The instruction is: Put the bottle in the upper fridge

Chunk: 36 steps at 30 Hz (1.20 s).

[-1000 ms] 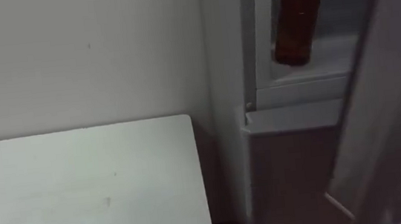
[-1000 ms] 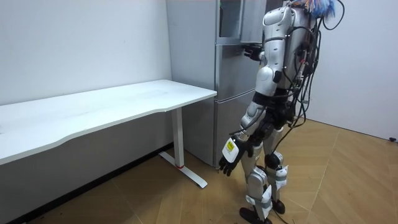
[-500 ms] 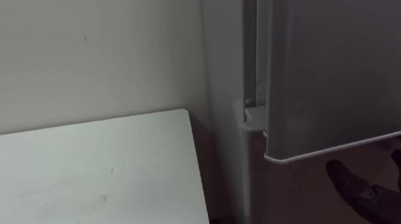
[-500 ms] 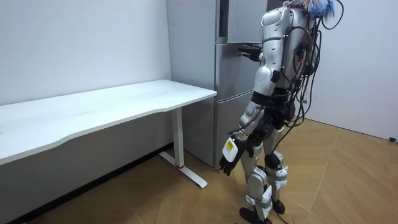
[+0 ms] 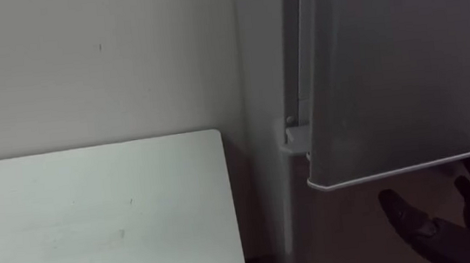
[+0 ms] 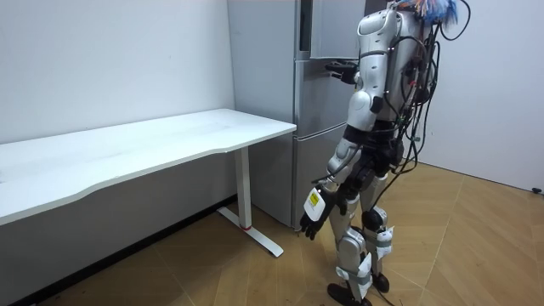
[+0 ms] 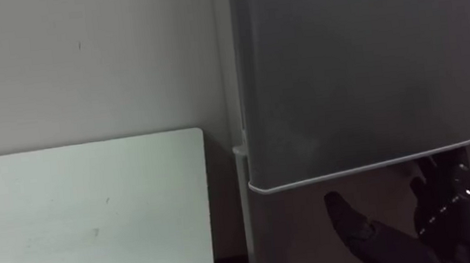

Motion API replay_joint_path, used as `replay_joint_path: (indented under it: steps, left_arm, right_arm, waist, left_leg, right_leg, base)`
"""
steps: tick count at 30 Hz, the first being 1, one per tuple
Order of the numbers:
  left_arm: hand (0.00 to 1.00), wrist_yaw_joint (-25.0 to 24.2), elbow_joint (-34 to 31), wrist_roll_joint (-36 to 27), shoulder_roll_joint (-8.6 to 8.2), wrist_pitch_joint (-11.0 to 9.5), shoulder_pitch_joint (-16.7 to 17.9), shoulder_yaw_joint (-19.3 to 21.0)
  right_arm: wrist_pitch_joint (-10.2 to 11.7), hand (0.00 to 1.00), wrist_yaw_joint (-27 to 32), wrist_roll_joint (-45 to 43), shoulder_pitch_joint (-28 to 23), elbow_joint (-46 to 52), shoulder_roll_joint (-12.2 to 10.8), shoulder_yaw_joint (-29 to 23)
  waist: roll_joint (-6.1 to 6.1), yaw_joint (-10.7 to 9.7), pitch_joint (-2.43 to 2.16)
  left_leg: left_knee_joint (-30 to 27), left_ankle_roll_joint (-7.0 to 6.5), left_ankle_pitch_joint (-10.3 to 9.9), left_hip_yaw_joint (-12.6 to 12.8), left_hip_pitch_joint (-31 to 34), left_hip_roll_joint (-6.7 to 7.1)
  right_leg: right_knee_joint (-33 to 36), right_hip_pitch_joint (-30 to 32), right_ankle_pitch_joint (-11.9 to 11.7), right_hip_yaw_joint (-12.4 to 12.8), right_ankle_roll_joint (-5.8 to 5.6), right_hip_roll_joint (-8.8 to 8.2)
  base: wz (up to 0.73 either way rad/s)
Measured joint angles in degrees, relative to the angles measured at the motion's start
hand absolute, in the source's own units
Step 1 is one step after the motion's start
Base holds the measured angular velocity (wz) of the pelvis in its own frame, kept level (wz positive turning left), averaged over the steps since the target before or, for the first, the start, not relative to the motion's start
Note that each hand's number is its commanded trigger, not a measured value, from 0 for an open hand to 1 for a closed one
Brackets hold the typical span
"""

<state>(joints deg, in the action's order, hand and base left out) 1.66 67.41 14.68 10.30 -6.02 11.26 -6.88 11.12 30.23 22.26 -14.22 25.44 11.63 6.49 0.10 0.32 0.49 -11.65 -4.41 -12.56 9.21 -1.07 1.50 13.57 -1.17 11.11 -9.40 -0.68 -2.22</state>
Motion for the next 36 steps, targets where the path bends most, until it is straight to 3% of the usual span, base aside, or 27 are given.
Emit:
replay_joint_path:
  steps: [5, 7, 10, 15, 19, 25, 32, 36]
  left_arm:
    - [0.00, 0.09, -1.21, -0.35, -0.04, 2.16, 0.74, 0.16]
    - [0.00, 0.21, -2.31, -0.15, -0.06, 4.16, 1.20, 0.62]
    - [0.00, 0.40, -6.26, -0.46, -0.07, 6.14, 3.82, 1.49]
    - [0.00, 0.42, -11.41, -0.51, -0.31, 8.95, 6.63, 2.51]
    - [0.00, 0.54, -12.36, -0.53, -0.31, 11.04, 7.15, 3.12]
    - [0.00, 1.20, -14.68, -0.41, -0.79, 11.54, 7.83, 6.70]
    - [0.00, 2.84, -14.46, -0.43, -0.79, 11.34, 7.65, 6.84]
    - [0.00, 2.85, -14.40, -0.42, -0.80, 10.49, 7.97, 8.00]
  right_arm:
    - [0.39, 0.00, -5.59, 10.71, 0.14, -1.14, 0.57, -3.07]
    - [0.49, 0.00, -8.67, 16.35, 0.12, -3.26, 0.87, -4.62]
    - [0.49, 0.00, -13.16, 25.44, 0.31, -10.60, 0.96, -6.11]
    - [-5.05, 0.00, -12.00, 35.17, -2.25, -19.02, 0.10, -7.90]
    - [-5.72, 0.00, -7.69, 39.27, -2.28, -20.84, -0.39, -9.11]
    - [-5.98, 0.00, 0.00, 34.80, -1.97, -18.86, -0.56, -14.76]
    - [-4.83, 0.00, 12.71, 19.66, -0.17, -9.75, -0.43, -22.22]
    - [-4.28, 0.00, 16.21, 9.08, 1.17, -5.89, -0.24, -24.20]
  waist:
    - [-0.04, -0.39, -0.12]
    - [-0.02, -0.73, -0.66]
    - [0.01, -1.92, -0.67]
    - [0.23, -3.07, -0.78]
    - [0.44, -3.96, -1.07]
    - [-1.22, -4.58, -1.02]
    - [-0.91, -4.76, -0.90]
    - [-0.67, -4.81, -0.92]
  left_leg:
    - [-0.18, -0.03, -0.02, -0.04, -0.49, -0.02]
    - [-0.34, -0.04, -0.04, -0.09, -0.61, -0.03]
    - [-1.07, -0.10, -0.16, -0.64, -0.92, -0.07]
    - [-2.10, -0.19, -0.65, -1.32, -0.13, 0.09]
    - [-1.96, -0.32, -0.27, -1.29, -0.50, 0.25]
    - [-1.48, -0.34, -0.26, -1.42, -0.85, 0.29]
    - [-0.35, -0.28, -0.30, -1.41, -1.34, 0.31]
    - [0.00, -0.10, -0.33, -1.50, -1.70, 0.22]
  right_leg:
    - [-0.05, -0.74, -0.08, -0.13, 0.04, -0.04]
    - [-0.04, -0.97, -0.10, -0.12, 0.05, -0.07]
    - [-0.03, -1.83, -0.22, -0.38, 0.10, -0.14]
    - [-0.04, -1.76, -0.26, -0.68, 0.01, -0.27]
    - [-1.02, -1.94, -0.05, -1.21, -0.20, -0.41]
    - [-1.92, -2.77, -0.15, -1.43, -0.34, -0.23]
    - [-1.74, -2.73, -0.17, -1.51, -0.34, -0.17]
    - [-1.79, -2.98, -0.17, -1.49, -0.33, 0.00]
  base:
    - [0.00]
    - [0.00]
    - [0.10]
    - [0.05]
    - [0.05]
    - [0.04]
    - [0.00]
    - [0.00]
